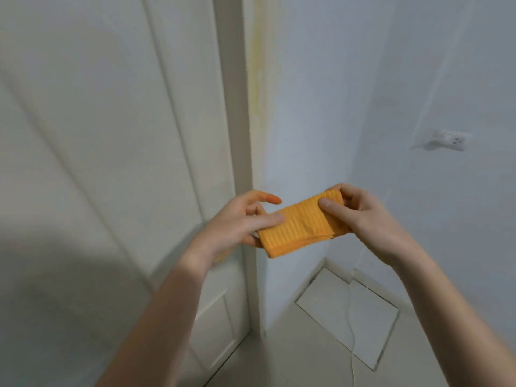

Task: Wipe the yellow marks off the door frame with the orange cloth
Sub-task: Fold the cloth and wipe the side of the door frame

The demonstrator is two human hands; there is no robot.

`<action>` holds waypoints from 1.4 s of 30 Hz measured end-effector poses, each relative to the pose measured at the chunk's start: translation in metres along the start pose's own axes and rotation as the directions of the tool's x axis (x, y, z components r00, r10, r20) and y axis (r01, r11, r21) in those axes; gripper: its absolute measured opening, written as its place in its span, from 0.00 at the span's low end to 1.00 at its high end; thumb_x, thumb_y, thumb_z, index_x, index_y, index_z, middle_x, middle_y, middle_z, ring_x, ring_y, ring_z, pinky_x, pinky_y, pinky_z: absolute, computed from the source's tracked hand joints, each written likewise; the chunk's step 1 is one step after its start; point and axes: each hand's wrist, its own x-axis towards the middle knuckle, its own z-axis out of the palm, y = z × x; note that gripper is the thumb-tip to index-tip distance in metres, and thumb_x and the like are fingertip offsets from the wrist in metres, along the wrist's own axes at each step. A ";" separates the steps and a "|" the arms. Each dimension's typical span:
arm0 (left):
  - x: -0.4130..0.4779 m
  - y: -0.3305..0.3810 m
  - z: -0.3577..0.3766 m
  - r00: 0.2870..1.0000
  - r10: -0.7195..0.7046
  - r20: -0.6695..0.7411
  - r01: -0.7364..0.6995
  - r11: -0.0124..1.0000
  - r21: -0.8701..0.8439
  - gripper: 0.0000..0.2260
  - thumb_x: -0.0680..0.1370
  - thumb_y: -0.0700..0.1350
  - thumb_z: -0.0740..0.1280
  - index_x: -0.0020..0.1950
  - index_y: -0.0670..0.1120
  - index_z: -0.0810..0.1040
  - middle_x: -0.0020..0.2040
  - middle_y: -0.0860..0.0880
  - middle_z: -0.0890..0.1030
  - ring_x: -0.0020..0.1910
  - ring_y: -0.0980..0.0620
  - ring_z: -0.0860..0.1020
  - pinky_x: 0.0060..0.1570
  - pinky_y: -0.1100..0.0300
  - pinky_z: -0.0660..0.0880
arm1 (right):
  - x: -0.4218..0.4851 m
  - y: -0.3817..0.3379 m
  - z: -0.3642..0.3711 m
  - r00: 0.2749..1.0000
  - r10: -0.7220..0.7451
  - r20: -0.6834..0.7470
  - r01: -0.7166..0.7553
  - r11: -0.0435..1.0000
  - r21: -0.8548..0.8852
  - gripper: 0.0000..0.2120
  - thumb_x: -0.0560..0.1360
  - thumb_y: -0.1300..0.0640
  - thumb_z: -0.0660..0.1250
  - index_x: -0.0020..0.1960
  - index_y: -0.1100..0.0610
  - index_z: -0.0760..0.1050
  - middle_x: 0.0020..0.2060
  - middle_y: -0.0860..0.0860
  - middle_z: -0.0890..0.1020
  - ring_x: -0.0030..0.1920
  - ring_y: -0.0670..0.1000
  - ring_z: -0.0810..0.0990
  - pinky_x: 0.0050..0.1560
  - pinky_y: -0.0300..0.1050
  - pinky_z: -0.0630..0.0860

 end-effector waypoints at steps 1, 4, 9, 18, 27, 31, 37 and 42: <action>-0.011 -0.002 -0.004 0.999 -0.030 0.018 0.029 0.999 0.044 0.12 0.78 0.50 0.79 0.60 0.52 0.86 0.45 0.44 0.78 0.47 0.48 0.83 0.42 0.54 0.83 | 0.004 -0.005 0.009 0.998 -0.022 0.057 0.023 1.000 -0.015 0.10 0.82 0.55 0.71 0.52 0.64 0.79 0.41 0.56 0.81 0.42 0.52 0.82 0.44 0.50 0.80; -0.045 -0.013 -0.010 0.998 -0.055 0.038 0.052 0.997 0.065 0.07 0.80 0.50 0.77 0.52 0.48 0.88 0.46 0.47 0.86 0.47 0.51 0.84 0.47 0.57 0.80 | 0.010 -0.020 0.043 0.973 -0.075 0.217 0.080 0.997 -0.015 0.07 0.80 0.56 0.73 0.51 0.60 0.82 0.44 0.58 0.87 0.43 0.52 0.85 0.46 0.49 0.82; -0.097 -0.036 -0.030 0.959 -0.014 -0.283 0.040 0.995 0.087 0.13 0.81 0.49 0.77 0.52 0.39 0.86 0.44 0.35 0.87 0.42 0.48 0.82 0.44 0.54 0.76 | 0.004 -0.033 0.101 0.935 -0.134 0.329 0.108 0.990 0.095 0.08 0.76 0.60 0.78 0.53 0.57 0.85 0.46 0.56 0.89 0.48 0.58 0.89 0.52 0.54 0.85; -0.219 -0.033 -0.103 0.760 -0.023 -0.650 -0.048 0.995 -0.091 0.12 0.83 0.34 0.66 0.56 0.45 0.88 0.48 0.42 0.89 0.46 0.47 0.89 0.41 0.57 0.85 | -0.040 -0.049 0.257 0.610 -0.729 0.311 0.784 0.613 -0.102 0.18 0.75 0.64 0.78 0.62 0.48 0.86 0.55 0.44 0.83 0.54 0.45 0.79 0.57 0.34 0.75; -0.333 -0.032 -0.175 0.736 -0.028 -0.677 -0.212 0.939 -0.270 0.13 0.79 0.46 0.71 0.60 0.44 0.88 0.59 0.37 0.88 0.55 0.41 0.88 0.53 0.47 0.86 | -0.086 -0.082 0.369 0.422 -0.868 0.261 0.904 0.424 -0.055 0.18 0.77 0.66 0.68 0.63 0.55 0.85 0.63 0.51 0.82 0.63 0.55 0.79 0.66 0.44 0.73; -0.381 -0.042 -0.192 0.637 0.061 -0.768 -0.176 0.982 -0.067 0.17 0.76 0.45 0.77 0.65 0.44 0.84 0.59 0.41 0.89 0.59 0.42 0.88 0.58 0.47 0.86 | -0.124 -0.103 0.408 0.604 -0.773 0.194 0.762 0.631 0.143 0.16 0.77 0.59 0.64 0.62 0.52 0.83 0.67 0.48 0.79 0.71 0.53 0.76 0.69 0.45 0.71; -0.448 -0.038 -0.209 0.521 0.159 -0.838 -0.131 0.986 0.105 0.10 0.80 0.38 0.76 0.61 0.45 0.84 0.53 0.45 0.90 0.55 0.46 0.89 0.58 0.52 0.86 | -0.148 -0.148 0.468 0.834 -0.359 0.419 0.148 0.877 0.457 0.23 0.76 0.52 0.78 0.69 0.48 0.77 0.57 0.44 0.86 0.60 0.46 0.85 0.56 0.44 0.83; -0.483 -0.027 -0.214 0.393 0.230 -0.890 -0.041 0.972 0.233 0.09 0.80 0.41 0.77 0.59 0.51 0.86 0.50 0.51 0.90 0.51 0.54 0.89 0.51 0.63 0.83 | -0.157 -0.169 0.503 0.809 -0.384 0.445 0.104 0.839 0.535 0.06 0.76 0.59 0.75 0.54 0.56 0.83 0.45 0.55 0.88 0.47 0.55 0.88 0.52 0.62 0.85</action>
